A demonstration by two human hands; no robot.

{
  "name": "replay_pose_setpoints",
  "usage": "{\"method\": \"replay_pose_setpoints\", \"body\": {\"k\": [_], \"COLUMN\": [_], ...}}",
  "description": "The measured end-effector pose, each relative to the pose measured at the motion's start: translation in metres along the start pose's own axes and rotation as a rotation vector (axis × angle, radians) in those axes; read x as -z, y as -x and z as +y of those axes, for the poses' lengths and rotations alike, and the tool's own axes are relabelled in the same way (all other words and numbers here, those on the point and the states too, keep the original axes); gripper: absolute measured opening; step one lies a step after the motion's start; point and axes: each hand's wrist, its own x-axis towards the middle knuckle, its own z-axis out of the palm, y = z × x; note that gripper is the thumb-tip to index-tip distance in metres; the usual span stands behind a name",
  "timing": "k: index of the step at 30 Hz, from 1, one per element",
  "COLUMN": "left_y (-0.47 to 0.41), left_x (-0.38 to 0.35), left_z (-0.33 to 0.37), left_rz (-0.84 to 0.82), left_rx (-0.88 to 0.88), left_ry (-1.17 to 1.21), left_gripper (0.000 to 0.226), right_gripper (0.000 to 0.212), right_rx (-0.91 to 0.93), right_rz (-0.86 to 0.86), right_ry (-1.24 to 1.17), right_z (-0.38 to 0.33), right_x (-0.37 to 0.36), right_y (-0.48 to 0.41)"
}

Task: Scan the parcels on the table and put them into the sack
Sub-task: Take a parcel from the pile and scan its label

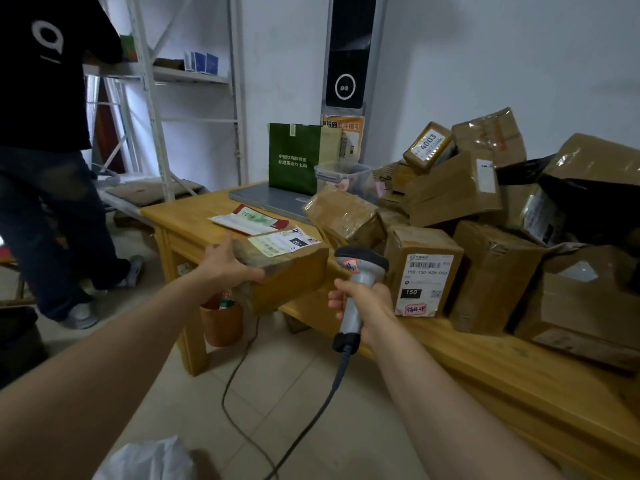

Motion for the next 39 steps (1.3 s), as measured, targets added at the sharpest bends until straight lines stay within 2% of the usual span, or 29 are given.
{"method": "replay_pose_setpoints", "body": {"k": [6,11,20,24,25,28,30,33,36,38,39], "left_y": [0.011,0.013,0.013,0.021,0.02,0.029,0.035,0.037,0.038,0.041,0.041], "left_x": [0.012,0.016,0.023,0.032,0.031,0.026,0.018,0.005,-0.002,0.005,0.011], "left_z": [-0.013,-0.019,-0.042,-0.048,-0.051,-0.053,-0.052,-0.052,-0.051,-0.044,-0.041], "left_rz": [-0.06,-0.154,-0.31,-0.375,-0.371,-0.339,-0.37,-0.427,-0.403,-0.275,-0.209], "left_rx": [-0.005,-0.028,0.042,0.023,0.002,0.016,0.035,0.171,0.256,0.196,0.189], "left_ry": [-0.035,-0.043,0.153,0.35,0.405,0.545,0.637,0.762,0.76,0.77,0.778], "left_gripper": [0.129,0.128,0.122,0.132,0.131,0.101,0.092,0.075,0.093,0.081,0.082], "right_gripper": [0.02,0.033,0.039,0.027,0.023,0.022,0.02,0.021,0.021,0.019,0.018], "right_rx": [-0.013,0.04,0.048,0.053,0.051,0.029,0.018,-0.005,-0.007,0.03,0.06], "right_rz": [0.023,0.066,0.069,0.05,0.052,0.048,0.05,0.041,0.018,0.018,0.015], "right_ry": [0.015,0.01,-0.019,-0.07,-0.081,-0.172,-0.218,-0.25,-0.236,-0.182,-0.133], "right_z": [0.012,0.011,0.018,0.026,0.028,0.032,0.036,0.045,0.051,0.051,0.051], "right_x": [-0.007,-0.009,-0.013,-0.016,-0.017,-0.017,-0.017,-0.018,-0.019,-0.019,-0.019], "right_y": [0.0,0.002,-0.003,0.001,0.003,0.007,0.01,0.013,0.019,0.024,0.028]}}
